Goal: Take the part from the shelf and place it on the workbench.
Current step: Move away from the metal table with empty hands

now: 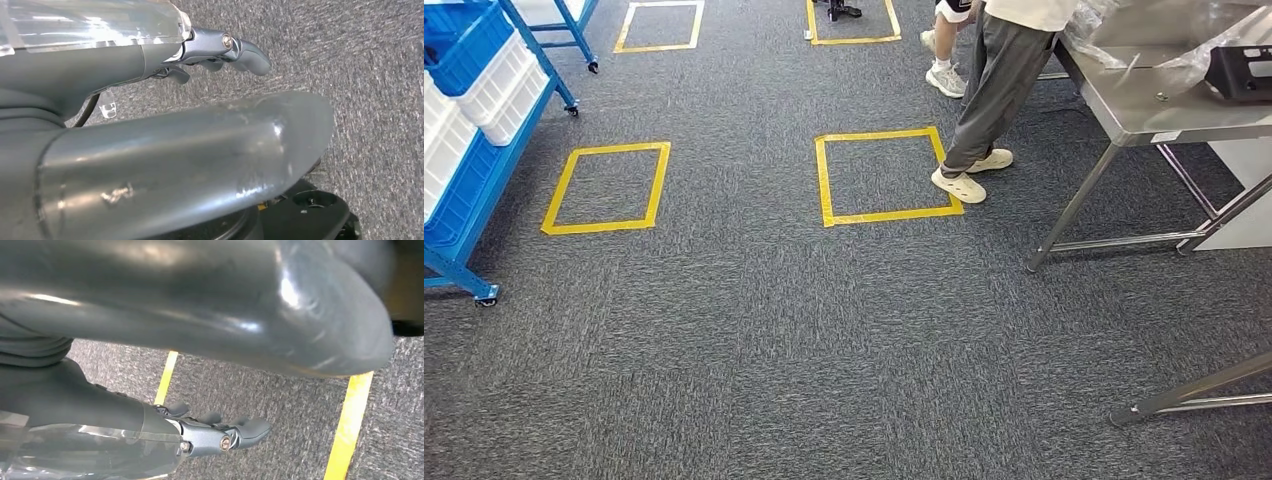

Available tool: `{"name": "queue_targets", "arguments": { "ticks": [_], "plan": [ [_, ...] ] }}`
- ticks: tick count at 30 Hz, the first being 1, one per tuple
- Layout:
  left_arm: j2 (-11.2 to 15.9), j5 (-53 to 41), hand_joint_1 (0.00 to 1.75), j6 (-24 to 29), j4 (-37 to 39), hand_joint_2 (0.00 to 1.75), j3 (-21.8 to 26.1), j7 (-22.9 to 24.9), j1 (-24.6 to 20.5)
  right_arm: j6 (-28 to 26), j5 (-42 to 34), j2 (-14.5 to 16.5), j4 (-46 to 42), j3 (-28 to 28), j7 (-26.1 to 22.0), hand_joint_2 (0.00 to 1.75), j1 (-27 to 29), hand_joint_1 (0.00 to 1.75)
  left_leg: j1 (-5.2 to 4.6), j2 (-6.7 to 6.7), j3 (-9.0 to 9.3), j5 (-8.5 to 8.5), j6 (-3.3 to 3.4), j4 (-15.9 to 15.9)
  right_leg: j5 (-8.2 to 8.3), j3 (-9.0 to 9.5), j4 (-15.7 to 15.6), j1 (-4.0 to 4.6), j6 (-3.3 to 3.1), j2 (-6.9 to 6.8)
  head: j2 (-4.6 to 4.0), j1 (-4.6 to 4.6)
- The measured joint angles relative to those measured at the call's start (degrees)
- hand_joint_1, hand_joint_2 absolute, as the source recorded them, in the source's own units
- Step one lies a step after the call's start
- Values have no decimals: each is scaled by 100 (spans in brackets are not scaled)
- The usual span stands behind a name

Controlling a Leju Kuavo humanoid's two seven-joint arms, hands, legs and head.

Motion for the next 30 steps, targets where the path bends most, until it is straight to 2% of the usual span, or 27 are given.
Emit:
{"name": "queue_targets", "arguments": {
  "ticks": [1, 2, 4, 5, 6, 7, 9, 10, 11, 12, 13, 14, 15, 16, 17, 18, 20, 21, 22, 24, 25, 26, 27, 28, 29, 30],
  "plan": [
    [0, -2, 0, 1, 0, 0, -1, 1, -3, 1, -3, 0, 0, 0, -1, 0, -2, 0, -3, -11, -26, 12, -36, 36, 62, 98, -195, 2, -19, 26, -1, -2],
    [1, -4, 0, 1, 0, 0, -1, 2, -7, 3, -5, 0, 0, 0, -1, 0, -5, 0, -10, -21, -50, 31, -75, 63, 67, 115, -262, 10, -55, 51, 0, -2],
    [1, -10, 0, 0, 0, 0, -3, 3, -5, 5, -11, -2, 0, 0, 0, 0, -8, 0, -15, -43, -84, 84, -150, 76, 120, 52, -242, 17, -150, 56, 0, -4],
    [2, -12, 0, 0, 0, 0, -3, 4, -2, 6, -14, -4, 0, 0, 0, 0, -12, 0, -5, -45, -126, 44, -186, 115, 150, 13, -250, 18, -206, 39, 1, -6],
    [2, -13, 0, 1, 0, 0, -4, 5, 3, 6, -17, -5, 0, 0, -1, 0, -13, 0, 9, -43, -184, -85, -216, 219, 197, -35, -255, 20, -259, 19, 1, -12],
    [2, -13, 0, 1, 0, 0, -4, 7, 6, 6, -20, -5, 1, 0, -2, 0, -12, 0, 24, -38, -270, -313, -241, 441, 251, -93, -261, 24, -307, -3, 1, -19],
    [-1, -14, 0, 2, 0, 0, -5, 8, 1, 7, -24, -5, 1, 0, -4, 0, -9, 0, 39, -28, -466, -858, -279, 1143, 353, -222, -257, 55, -356, -43, 0, -37],
    [-2, -14, 0, 2, 0, 0, -6, 8, 0, 7, -26, -5, 1, 0, -4, 0, -7, 0, 41, -27, -526, -1024, -288, 1476, 405, -292, -253, 76, -365, -61, 0, -40],
    [-3, -15, 0, 2, 0, 0, -7, 9, 0, 7, -27, -5, 1, 0, -5, 0, -6, 0, 39, -27, -511, -1059, -283, 1660, 458, -364, -248, 99, -370, -76, 0, -39],
    [-3, -15, 0, 2, 0, 0, -7, 9, 0, 7, -27, -5, 1, 0, -6, 0, -7, 0, 35, -28, -391, -981, -261, 1636, 512, -439, -244, 123, -374, -85, 1, -39],
    [-2, -14, 0, 2, 0, 0, -7, 10, 0, 6, -27, -5, 1, 0, -6, 0, -9, 0, 26, -28, -166, -841, -222, 1396, 566, -509, -241, 146, -375, -89, 1, -40],
    [-1, -14, 0, 3, 0, 0, -7, 10, -5, 6, -27, -4, 1, 0, -6, 0, -12, 0, 6, -27, 145, -717, -168, 994, 618, -567, -238, 162, -374, -91, 1, -39],
    [3, -13, 0, 4, 0, 0, -7, 10, -13, 6, -27, -1, -2, 0, -7, 0, -14, 0, -18, -21, 472, -679, -110, 519, 666, -611, -237, 177, -363, -93, 0, -38],
    [6, -14, 0, 6, 0, 0, -7, 9, -23, 6, -28, 3, -4, 0, -8, 0, -13, 0, -45, -16, 717, -678, -73, 151, 712, -634, -243, 178, -342, -100, 0, -36],
    [9, -14, 0, 7, 0, 0, -7, 8, -29, 6, -28, 7, -7, 0, -9, 0, -12, 0, -76, -12, 861, -704, -40, -99, 754, -643, -251, 166, -312, -109, 0, -37],
    [13, -14, 0, 8, 0, 0, -7, 8, -34, 6, -28, 10, -9, 0, -10, 0, -11, 0, -100, -7, 905, -718, -21, -214, 797, -646, -264, 152, -273, -117, 0, -49],
    [10, -13, 0, 8, 0, 0, -7, 9, -32, 7, -29, 9, -8, 0, -10, 0, -11, 0, -115, 9, 863, -595, 26, -299, 848, -660, -276, 121, -200, -115, 1, -67],
    [7, -13, 0, 7, 0, 0, -7, 10, -34, 7, -30, 8, -7, 0, -11, 0, -12, 0, -106, 22, 832, -517, 56, -350, 763, -690, -229, 119, -171, -99, 1, -70],
    [4, -13, 0, 6, 0, 0, -7, 10, -35, 7, -30, 6, -7, -1, -11, 0, -12, 0, -92, 35, 783, -426, 89, -399, 558, -742, -87, 118, -145, -78, 1, -59],
    [3, -12, 0, 5, 0, 0, -7, 10, -34, 6, -30, 3, -5, -2, -11, 0, -12, 0, -83, 46, 636, -279, 128, -418, -28, -887, 472, 109, -113, -43, 0, -46],
    [4, -12, 0, 6, 0, 0, -7, 10, -31, 6, -30, 2, -4, -2, -11, 0, -11, 0, -83, 49, 543, -213, 128, -399, -240, -949, 813, 100, -97, -38, 0, -42],
    [5, -12, 0, 7, 0, 0, -7, 11, -29, 6, -30, 2, -4, -1, -13, 0, -10, 0, -81, 52, 443, -155, 117, -370, -300, -962, 1058, 90, -82, -37, 0, -42],
    [4, -13, 0, 8, 0, 0, -7, 11, -28, 6, -29, 1, -4, -1, -15, 0, -9, 0, -77, 54, 336, -102, 101, -330, -237, -902, 1155, 78, -67, -37, 0, -42],
    [2, -13, 0, 7, 0, 0, -7, 12, -27, 6, -29, -1, -4, -1, -18, 0, -10, 0, -70, 56, 223, -58, 82, -280, -89, -750, 1057, 63, -51, -38, 1, -41],
    [-2, -13, 0, 6, 0, 0, -7, 13, -27, 7, -28, -2, -5, -1, -21, 0, -13, 0, -61, 55, 114, -26, 59, -219, 59, -499, 769, 44, -37, -38, 0, -40],
    [-5, -13, 0, 5, 0, 0, -7, 13, -27, 8, -27, -4, -5, -1, -25, 0, -20, 0, -61, 51, 12, -6, 32, -147, 99, -205, 372, 34, -28, -36, 0, -39]
  ]
}}
